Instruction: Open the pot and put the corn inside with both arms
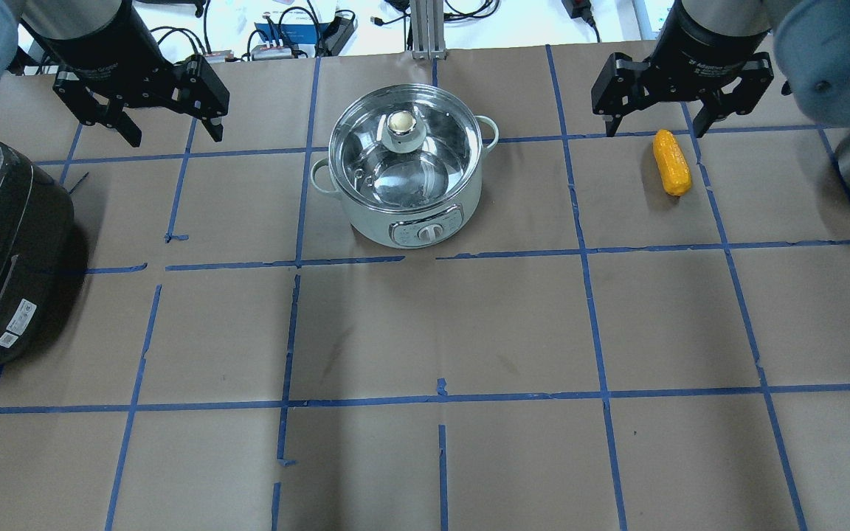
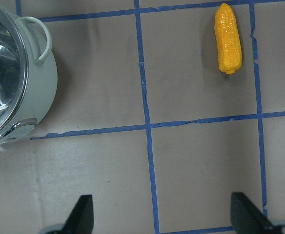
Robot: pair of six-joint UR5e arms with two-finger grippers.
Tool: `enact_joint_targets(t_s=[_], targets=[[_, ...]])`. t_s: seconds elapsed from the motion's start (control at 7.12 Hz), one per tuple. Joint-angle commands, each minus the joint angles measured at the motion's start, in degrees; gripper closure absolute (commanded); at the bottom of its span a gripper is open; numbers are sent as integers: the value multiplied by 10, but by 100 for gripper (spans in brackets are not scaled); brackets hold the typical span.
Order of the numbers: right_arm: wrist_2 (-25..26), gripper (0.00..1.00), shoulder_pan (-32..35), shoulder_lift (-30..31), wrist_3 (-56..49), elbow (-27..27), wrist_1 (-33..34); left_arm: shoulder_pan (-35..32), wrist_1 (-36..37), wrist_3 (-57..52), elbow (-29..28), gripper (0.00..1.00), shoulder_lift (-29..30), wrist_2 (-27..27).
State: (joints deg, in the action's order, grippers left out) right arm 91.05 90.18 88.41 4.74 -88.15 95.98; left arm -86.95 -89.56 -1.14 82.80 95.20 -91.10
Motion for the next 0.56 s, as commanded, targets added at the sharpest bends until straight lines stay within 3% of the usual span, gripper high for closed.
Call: enact_joint_targets(t_s=[0.0,0.42], targets=[[0,0,1,0,0,-1,0,0,0,0,0,0,0,0],[1,0,0,-1,-1,0,0,-2,0,1,2,0,-1,-1]])
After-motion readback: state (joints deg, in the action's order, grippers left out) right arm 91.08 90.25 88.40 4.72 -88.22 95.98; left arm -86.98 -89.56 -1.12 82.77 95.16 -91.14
